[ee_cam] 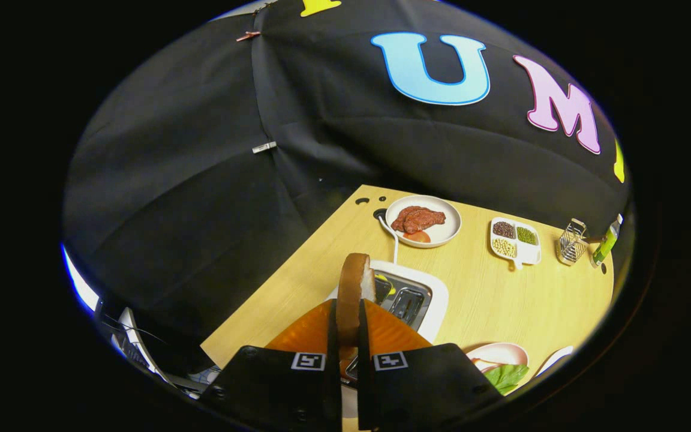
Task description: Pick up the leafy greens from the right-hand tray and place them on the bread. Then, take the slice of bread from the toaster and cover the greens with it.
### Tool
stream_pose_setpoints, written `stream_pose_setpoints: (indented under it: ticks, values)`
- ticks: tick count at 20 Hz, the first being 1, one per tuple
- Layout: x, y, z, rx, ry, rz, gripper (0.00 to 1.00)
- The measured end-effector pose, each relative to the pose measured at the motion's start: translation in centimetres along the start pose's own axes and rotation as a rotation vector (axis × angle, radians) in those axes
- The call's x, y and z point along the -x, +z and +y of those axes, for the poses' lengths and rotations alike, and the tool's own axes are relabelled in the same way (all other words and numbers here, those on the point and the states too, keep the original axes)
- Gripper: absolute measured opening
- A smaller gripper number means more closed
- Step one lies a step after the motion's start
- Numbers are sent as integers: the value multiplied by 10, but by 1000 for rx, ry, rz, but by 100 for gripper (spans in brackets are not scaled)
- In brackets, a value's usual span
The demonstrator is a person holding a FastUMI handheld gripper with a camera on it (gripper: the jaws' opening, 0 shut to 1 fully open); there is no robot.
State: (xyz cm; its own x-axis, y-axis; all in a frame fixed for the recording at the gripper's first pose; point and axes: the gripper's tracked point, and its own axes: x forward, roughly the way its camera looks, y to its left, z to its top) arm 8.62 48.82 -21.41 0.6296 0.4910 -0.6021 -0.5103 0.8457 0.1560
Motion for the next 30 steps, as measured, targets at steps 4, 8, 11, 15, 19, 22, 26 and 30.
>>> stream_pose_setpoints:
  ticks: [4, 8, 11, 15, 19, 22, 26, 30]
  values:
    - [25, 28, -16, -48, 5, -64, 14]
    - [54, 46, -52, -104, -10, -134, 14]
    - [72, 45, -90, -143, -50, -172, 14]
    - [78, 1, -145, -215, -137, -111, 14]
    - [80, -47, -179, -331, -167, -46, 14]
    - [81, -79, -192, -384, -168, -7, 14]
    - [80, -114, -201, -481, -150, 36, 14]
    - [76, -132, -206, -510, -146, 42, 14]
